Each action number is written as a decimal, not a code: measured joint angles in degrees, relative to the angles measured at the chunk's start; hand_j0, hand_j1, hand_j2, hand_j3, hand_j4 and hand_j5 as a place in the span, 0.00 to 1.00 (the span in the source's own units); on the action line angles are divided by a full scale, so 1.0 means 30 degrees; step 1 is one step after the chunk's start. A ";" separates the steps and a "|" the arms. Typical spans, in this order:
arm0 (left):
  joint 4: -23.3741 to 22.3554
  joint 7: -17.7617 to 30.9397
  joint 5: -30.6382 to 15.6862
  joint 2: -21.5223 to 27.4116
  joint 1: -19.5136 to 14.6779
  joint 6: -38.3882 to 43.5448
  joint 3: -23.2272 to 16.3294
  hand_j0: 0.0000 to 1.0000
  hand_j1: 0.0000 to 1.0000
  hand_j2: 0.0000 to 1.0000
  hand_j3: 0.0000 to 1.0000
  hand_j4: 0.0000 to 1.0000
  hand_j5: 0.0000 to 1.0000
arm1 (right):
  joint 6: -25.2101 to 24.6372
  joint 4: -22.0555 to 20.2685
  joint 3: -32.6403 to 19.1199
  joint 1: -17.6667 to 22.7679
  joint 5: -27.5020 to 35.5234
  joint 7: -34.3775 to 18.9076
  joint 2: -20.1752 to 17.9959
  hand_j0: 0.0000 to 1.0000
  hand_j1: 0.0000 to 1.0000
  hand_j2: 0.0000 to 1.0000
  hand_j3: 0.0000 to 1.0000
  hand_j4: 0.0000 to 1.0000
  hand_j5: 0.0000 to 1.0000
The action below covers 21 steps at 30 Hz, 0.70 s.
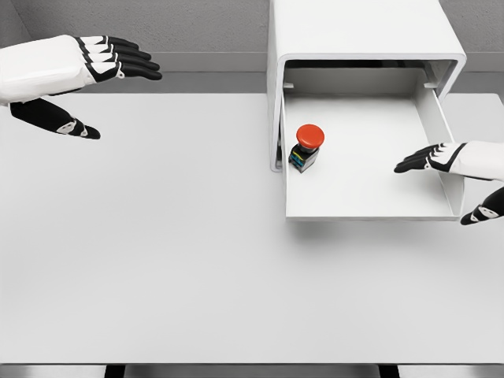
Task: Slide open multi-storey tabletop storage cabinets and put open load switch and slide close multi-storey tabletop storage cabinets
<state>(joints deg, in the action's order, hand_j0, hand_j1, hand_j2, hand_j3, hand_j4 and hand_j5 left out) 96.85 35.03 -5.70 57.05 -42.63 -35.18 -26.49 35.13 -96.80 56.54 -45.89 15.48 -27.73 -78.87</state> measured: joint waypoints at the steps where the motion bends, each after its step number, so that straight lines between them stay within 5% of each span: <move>1: 0.0000 0.0000 -0.0001 -0.0007 0.0000 0.0001 -0.0008 1.00 1.00 1.00 1.00 1.00 1.00 | -0.0002 -0.0004 -0.0002 0.0002 0.0006 0.0002 0.0005 1.00 1.00 1.00 1.00 1.00 1.00; 12: -0.0013 0.0000 -0.0018 0.0126 0.0264 0.0000 -0.0023 1.00 1.00 1.00 1.00 1.00 1.00 | -0.0040 -0.0039 -0.0097 0.0059 -0.0087 0.0510 0.0213 1.00 1.00 1.00 1.00 1.00 1.00; 21: 0.0638 0.0003 -0.0836 0.0888 0.3544 -0.0019 0.0404 1.00 1.00 1.00 1.00 1.00 1.00 | 0.0008 -0.0044 -0.0027 -0.0612 -0.0066 0.0806 0.0653 1.00 1.00 1.00 1.00 1.00 1.00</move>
<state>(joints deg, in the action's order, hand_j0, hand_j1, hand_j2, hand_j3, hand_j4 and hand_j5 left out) 98.77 35.04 -8.20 59.72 -32.00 -35.24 -25.28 35.16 -96.94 56.46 -47.72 15.28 -25.31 -76.91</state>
